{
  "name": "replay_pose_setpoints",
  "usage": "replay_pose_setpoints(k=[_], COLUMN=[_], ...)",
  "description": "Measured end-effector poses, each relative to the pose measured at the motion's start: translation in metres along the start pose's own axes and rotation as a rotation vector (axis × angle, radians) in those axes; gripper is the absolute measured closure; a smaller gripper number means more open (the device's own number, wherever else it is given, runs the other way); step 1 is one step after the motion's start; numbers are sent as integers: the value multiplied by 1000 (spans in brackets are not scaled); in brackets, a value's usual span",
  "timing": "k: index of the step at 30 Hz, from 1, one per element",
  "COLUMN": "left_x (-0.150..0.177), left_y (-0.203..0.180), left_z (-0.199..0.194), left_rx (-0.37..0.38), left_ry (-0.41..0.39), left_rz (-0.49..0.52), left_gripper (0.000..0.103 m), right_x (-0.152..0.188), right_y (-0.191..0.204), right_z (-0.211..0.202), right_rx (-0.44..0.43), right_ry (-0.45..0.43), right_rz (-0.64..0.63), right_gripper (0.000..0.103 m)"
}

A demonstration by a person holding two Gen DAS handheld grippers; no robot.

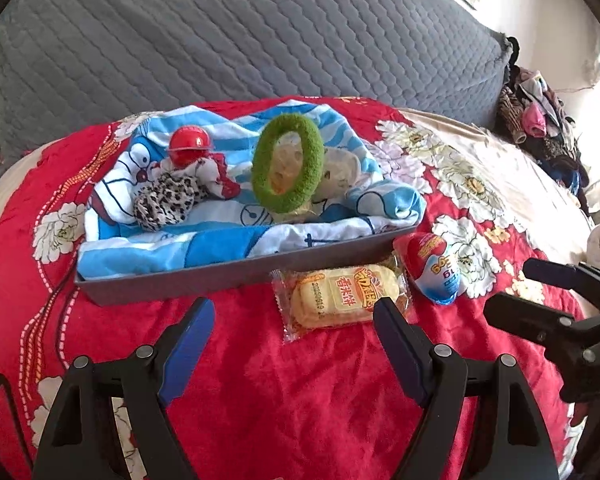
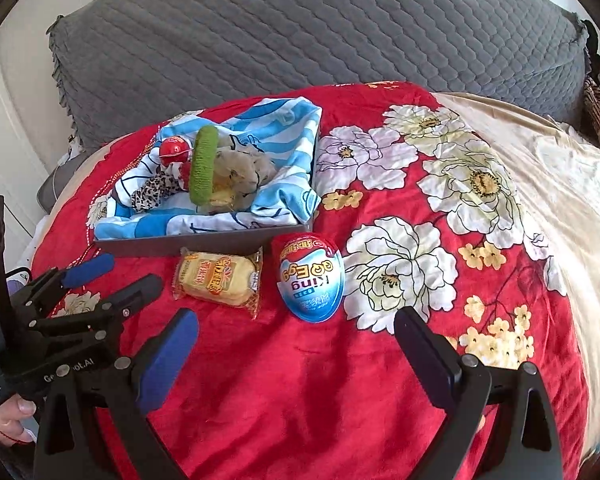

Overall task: Organize objects
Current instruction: 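Grasp the blue Kinder egg with the right tool while the left tool grasps the rice cake packet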

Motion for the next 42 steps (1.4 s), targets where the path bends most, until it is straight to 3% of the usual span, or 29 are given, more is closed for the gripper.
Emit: replay_pose_setpoints(k=[16, 36, 42], left_x=[1, -14, -19], left_y=[-17, -21, -25], left_z=[49, 83, 86], left_rx=[4, 92, 120], left_ry=[44, 61, 45], left_rz=[40, 57, 67], left_gripper=[20, 17, 16], right_x=[-13, -29, -33], right_y=[-16, -24, -26], right_z=[42, 74, 80], right_rx=[-12, -12, -17], right_ry=[41, 63, 61], right_rz=[-7, -21, -26], right_gripper=[4, 4, 16])
Point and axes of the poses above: each gripper's, at about its wrist camera, not at the fingertips, and z roughly the way its jaws point, y to its left, x to its underside, the point moved 5 cm from there along z, roughly the way its jaws point, and after that the axes turned 14 degrees about y, right-handed, at the moved point
